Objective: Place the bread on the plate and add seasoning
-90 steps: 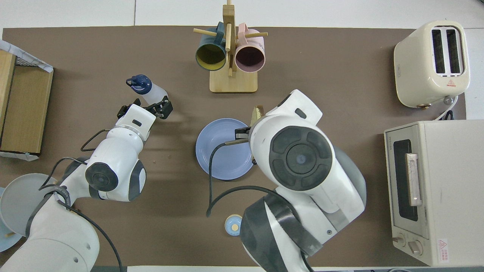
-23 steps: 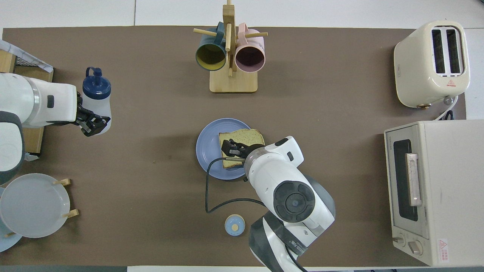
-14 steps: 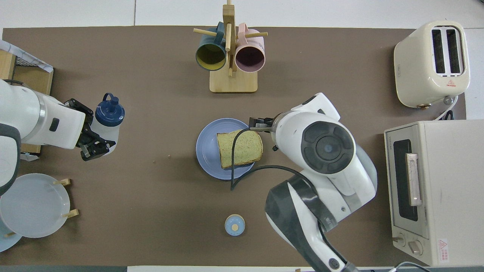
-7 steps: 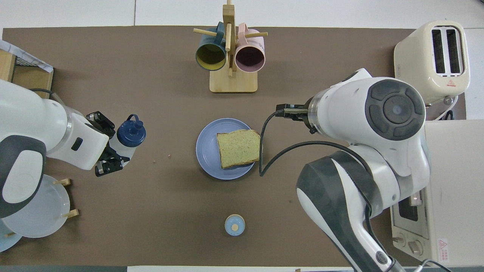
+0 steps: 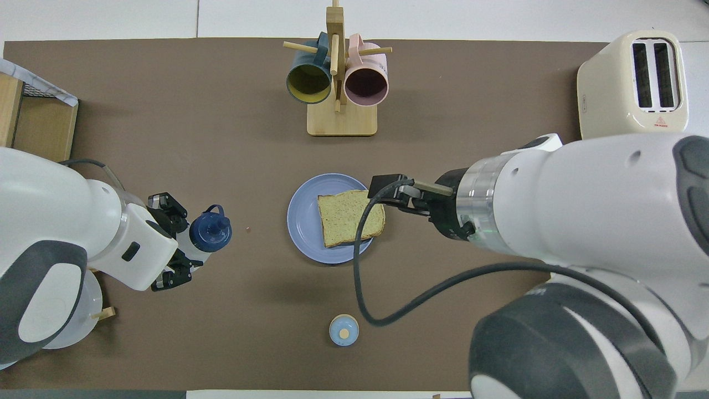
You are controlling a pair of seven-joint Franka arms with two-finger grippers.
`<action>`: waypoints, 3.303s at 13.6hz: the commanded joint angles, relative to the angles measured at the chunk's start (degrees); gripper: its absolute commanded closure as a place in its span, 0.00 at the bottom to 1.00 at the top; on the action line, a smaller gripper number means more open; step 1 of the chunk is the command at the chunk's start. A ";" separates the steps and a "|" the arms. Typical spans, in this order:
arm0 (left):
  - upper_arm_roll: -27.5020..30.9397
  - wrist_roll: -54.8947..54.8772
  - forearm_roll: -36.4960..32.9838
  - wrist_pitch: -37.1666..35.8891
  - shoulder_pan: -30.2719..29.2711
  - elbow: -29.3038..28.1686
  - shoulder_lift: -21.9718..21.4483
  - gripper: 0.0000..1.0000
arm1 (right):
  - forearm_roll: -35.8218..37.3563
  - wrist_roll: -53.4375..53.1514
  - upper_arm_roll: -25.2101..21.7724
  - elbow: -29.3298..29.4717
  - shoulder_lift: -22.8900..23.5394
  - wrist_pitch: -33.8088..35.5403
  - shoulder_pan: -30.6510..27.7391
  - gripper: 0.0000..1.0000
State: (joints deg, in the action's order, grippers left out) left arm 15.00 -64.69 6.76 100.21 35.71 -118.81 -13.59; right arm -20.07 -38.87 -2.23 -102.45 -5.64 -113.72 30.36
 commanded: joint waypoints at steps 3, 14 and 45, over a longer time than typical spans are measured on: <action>-0.49 0.17 -0.96 0.33 0.33 -5.20 -6.71 1.00 | -7.53 -0.77 0.56 0.24 1.07 -11.68 7.58 0.34; -2.34 4.75 -0.96 2.44 0.15 -8.19 -8.38 1.00 | 2.84 -8.33 0.74 6.47 6.96 -14.52 17.10 0.59; -2.61 6.68 -0.78 3.50 -0.11 -8.28 -8.38 1.00 | 3.37 -8.68 0.74 11.31 11.44 -13.55 16.49 0.71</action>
State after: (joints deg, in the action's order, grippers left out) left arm 12.70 -59.03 6.74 102.27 35.69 -124.98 -19.76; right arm -18.19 -46.11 -1.95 -90.95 6.06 -127.65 47.36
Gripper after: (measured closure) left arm 0.515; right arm 0.709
